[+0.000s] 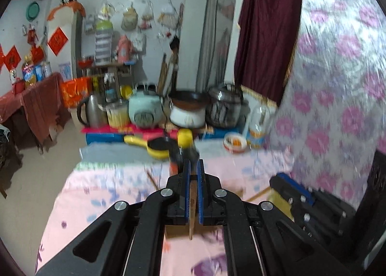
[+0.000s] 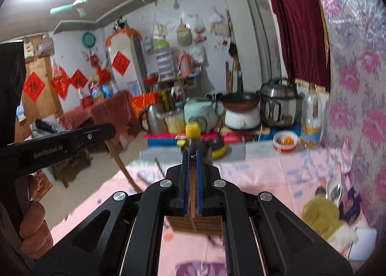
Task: Organize utensils
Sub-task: 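Open the left tool over the holder while the right tool releases its chopstick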
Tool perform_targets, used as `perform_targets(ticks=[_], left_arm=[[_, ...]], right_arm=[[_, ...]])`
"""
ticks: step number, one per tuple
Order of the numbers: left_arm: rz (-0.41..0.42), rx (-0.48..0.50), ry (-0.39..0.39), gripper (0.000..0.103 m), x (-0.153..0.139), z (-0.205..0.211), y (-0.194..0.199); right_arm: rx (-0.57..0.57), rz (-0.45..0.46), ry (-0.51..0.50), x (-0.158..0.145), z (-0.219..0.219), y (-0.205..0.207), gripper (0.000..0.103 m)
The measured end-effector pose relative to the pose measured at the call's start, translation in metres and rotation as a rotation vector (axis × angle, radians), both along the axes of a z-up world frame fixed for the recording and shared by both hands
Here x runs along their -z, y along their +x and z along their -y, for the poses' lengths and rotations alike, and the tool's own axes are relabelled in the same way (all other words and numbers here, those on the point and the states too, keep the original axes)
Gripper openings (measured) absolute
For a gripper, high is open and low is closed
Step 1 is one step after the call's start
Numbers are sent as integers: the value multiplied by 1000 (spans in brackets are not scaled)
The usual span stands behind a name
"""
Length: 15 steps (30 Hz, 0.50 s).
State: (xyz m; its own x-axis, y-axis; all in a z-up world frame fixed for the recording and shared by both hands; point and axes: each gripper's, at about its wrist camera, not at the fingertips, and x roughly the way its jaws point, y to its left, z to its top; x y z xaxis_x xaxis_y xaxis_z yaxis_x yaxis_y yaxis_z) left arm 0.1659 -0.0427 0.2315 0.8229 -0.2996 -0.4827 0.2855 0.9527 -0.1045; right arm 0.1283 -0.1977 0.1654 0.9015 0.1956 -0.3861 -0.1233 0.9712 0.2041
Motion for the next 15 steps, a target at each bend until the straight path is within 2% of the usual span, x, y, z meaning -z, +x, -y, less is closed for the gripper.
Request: perform_targets(ticks=[2,4,6,7,9,11,12,15], left_arm=[[43,-28,-3,6,-4,4,14],[42,-48,-1,6,6,8,32],[0,-79,16,7,35,11,53],[-39,-94,32,11,56,11,64],[-110,-108,43,53,85,8,75],[-117,-116,34,62,99,-2,70],[-110,-123,38,70,101,-8,65],[-73,-173,24,91,95,-25,46]], right_arm=[[18,19,-10,-3,-2,12,6],[31,13,-18,3,-4,25,6],[28,-43,-9,25,-5,43,9],[23,-64,-10,34,-4,48,11],[36,-117,-14,55,0,56,15],[38,-120,11,60,7,52,22],[46,-103,21,57,10,45,33],[74,-34,20,43,15,24,52]])
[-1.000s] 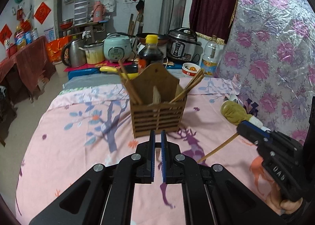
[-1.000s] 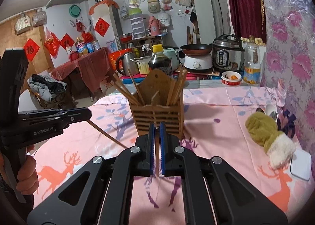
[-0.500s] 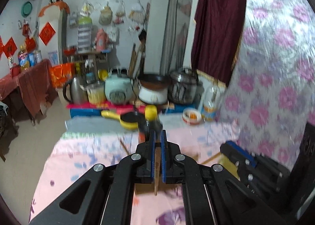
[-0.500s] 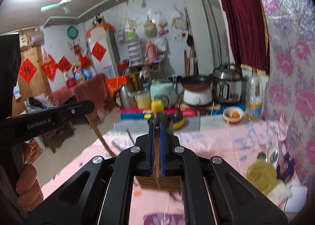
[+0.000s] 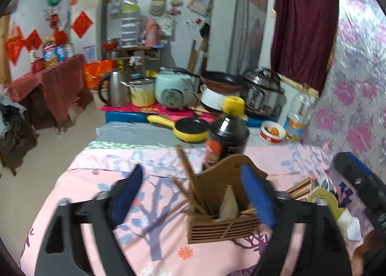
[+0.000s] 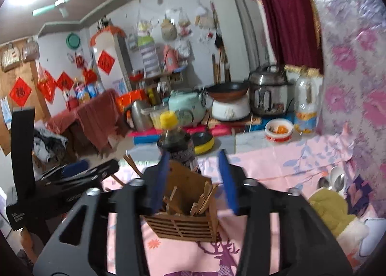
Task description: Organize utensils
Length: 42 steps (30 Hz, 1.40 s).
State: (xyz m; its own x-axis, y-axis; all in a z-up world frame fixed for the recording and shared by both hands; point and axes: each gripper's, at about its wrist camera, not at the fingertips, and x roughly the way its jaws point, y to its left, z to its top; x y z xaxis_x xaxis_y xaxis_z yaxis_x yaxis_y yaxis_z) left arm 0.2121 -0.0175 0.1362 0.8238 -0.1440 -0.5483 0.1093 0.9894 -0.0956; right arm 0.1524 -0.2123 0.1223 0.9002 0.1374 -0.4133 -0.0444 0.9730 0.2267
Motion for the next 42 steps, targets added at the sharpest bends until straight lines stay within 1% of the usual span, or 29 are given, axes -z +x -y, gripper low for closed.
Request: perform_targets(ticks=[3,6,9,13,18,19,23,25,28,31,32,33,35,39,42], left_arm=[[25,-14,-34,94,-9,-13,-21],[33,-32,-63,96,-12,-24,-44],[38,-57,-57,97,-12,-31,-65],[58,-83,-51,97,-13,-35,-93],[101,-83,-91,97,-24,-39,-127],[112,-83,-91,97,-27,-39,-132],[167,-95,-56,97,-38,-31,-144],[191,-106,-32,97,-37,-26,-147],[196,-131,-18,97,-28,-23,-146],[159,-155,-56,97,-4,-28,-139],[149,-165,-62,97,2,-32,-137],[136,-179,-57,97,10,-35,-135],[116,-198,-23,97,23,-38,-131],[90,-240,51,97,46,-41,-128],[50,-229,89,97,61,-40,-123]], right_arm=[[5,37,-10,-8,-1,-19,60],[11,56,-23,-8,-5,-38,63],[12,66,-11,-6,-6,-57,66],[23,91,4,-6,-7,-87,67],[25,134,-14,-12,-11,-116,67],[25,147,-24,-14,-12,-122,67],[44,201,-46,-17,-15,-135,77],[54,215,-57,-15,-16,-137,78],[74,196,-104,-4,-22,-133,80],[111,175,-172,9,-26,-133,92],[121,172,-185,13,-27,-133,97],[129,167,-198,19,-28,-134,97],[138,143,-218,31,-30,-133,97],[117,83,-205,46,-33,-124,97],[136,105,-214,50,-35,-128,97]])
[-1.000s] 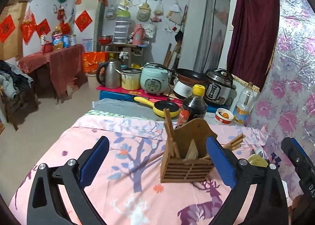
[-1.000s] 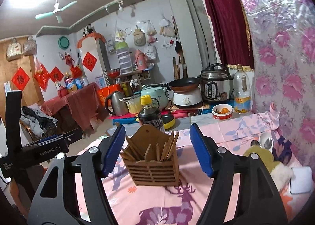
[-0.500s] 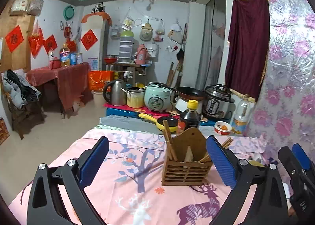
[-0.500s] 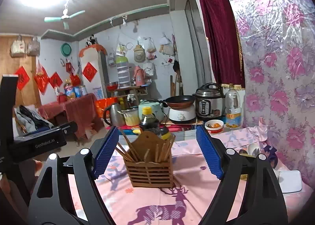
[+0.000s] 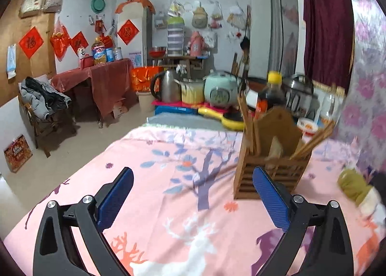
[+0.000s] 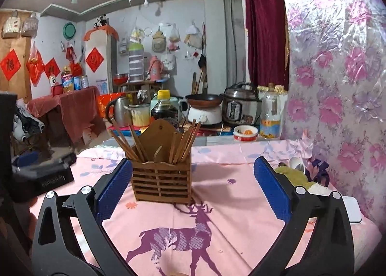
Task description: Organize utensils
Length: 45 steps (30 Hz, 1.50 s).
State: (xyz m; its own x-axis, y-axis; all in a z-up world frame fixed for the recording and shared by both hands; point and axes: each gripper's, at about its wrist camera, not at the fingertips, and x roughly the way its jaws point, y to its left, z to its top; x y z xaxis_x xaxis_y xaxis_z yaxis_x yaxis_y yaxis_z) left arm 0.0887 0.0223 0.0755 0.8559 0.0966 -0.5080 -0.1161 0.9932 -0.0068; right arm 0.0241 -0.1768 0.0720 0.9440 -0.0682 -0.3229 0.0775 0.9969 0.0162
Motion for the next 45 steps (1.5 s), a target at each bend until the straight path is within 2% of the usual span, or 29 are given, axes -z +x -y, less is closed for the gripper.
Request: perform_targets(ticks=[4,10,15,22,25,27,30,35,38,40,43,45], left_arm=[[-40,56,-31,97,12,2,0],[39,108,-8,97,14,12,-13],[53,111,26,97,14,22,-17],[61,83,66,97,15,28,-22],[53,69,48,97,15,25,-22],[49,64,42,97,14,23,-21],[57,40,44,97,12,20,-21],[51,26,54,97,13,13,-15],[-3,-7,74,97,24,7,3],[-53,-28,56,97,31,2,15],[-125,4,-13,97,40,-3,27],[-149,14,-11,97,48,1,30]], right_arm=[[19,7,-11,4,0,-3,97],[61,-16,41,9,14,1,97],[75,-7,58,11,19,-1,97],[86,-4,27,13,16,-2,97],[71,81,-7,16,13,-13,97],[85,92,-23,14,9,-16,97],[33,52,-6,12,9,-11,97],[19,-85,0,25,11,9,97],[1,-254,2,43,13,35,97],[26,-314,47,52,21,45,97],[22,-336,99,55,29,47,97],[19,-345,87,58,27,47,97]])
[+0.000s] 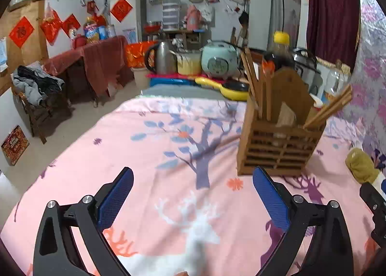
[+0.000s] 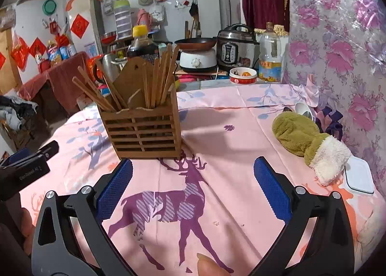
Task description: Organize utensils
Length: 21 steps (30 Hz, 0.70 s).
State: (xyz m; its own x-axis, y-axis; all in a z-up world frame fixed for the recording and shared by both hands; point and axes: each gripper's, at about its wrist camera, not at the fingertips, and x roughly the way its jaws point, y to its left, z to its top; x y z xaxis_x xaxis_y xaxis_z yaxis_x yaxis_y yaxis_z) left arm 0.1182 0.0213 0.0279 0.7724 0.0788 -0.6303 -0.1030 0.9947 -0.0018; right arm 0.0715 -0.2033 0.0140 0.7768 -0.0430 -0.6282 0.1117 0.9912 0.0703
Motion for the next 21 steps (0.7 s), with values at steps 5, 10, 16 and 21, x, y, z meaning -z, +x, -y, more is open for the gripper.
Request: perform_targets(ticks=[5,10,16,21], left_arm=[[-117,56,96,97,40,24,12],[-247,123,69,97,71,31,23],[-322,121,64,97,89,30,29],[-203,75,126,97,66,29,15]], right_arm=[[-26,-84,-77,25,-13,13,97],[-56,-213,-155,63,-24,30,97],[-63,-284,-129,80,-19,37,97],[-70,-189,-88,55,-18,25,97]])
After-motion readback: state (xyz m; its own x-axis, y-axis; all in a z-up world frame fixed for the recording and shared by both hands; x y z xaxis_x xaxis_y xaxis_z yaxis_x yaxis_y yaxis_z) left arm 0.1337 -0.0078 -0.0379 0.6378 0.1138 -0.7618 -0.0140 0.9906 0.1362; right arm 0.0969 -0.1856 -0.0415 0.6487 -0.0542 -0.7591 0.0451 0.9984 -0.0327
